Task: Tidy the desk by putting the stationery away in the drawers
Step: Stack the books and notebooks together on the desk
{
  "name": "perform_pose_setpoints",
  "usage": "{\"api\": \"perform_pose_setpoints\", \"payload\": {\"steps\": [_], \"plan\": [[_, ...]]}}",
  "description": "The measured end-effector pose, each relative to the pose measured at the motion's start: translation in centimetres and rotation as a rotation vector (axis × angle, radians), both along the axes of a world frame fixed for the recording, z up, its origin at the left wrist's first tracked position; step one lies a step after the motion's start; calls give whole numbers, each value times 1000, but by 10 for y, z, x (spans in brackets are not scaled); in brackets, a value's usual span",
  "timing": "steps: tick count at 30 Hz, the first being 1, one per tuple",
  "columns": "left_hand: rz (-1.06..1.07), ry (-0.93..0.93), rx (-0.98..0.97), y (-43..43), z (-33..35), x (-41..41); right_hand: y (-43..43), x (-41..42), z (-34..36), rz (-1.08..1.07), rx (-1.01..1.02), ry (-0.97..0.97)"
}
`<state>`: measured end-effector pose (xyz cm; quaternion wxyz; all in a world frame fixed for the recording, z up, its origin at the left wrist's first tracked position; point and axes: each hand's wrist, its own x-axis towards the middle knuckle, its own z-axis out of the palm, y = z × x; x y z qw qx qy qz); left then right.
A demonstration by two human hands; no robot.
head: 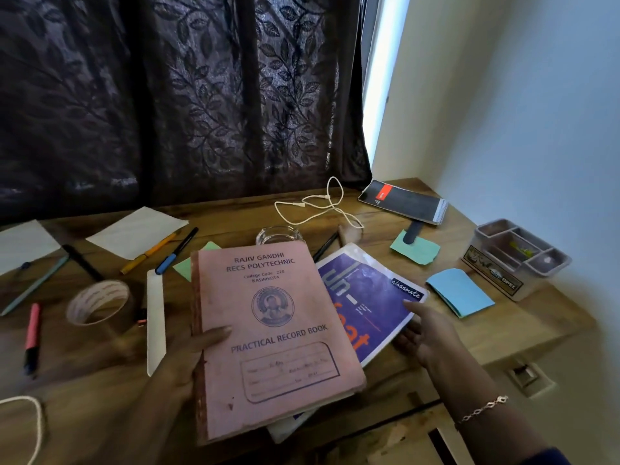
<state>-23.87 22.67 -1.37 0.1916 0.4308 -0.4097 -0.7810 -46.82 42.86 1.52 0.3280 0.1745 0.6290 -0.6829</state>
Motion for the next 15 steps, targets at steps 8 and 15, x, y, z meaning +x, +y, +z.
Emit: {"api": "perform_pose_setpoints", "payload": {"steps": [8,15], "plan": [[-30,60,13,4,0,2,-9,-4,-7,147,89,230],[-38,225,-54,-13,16,15,-22,-26,38,81,-37,551]]}}
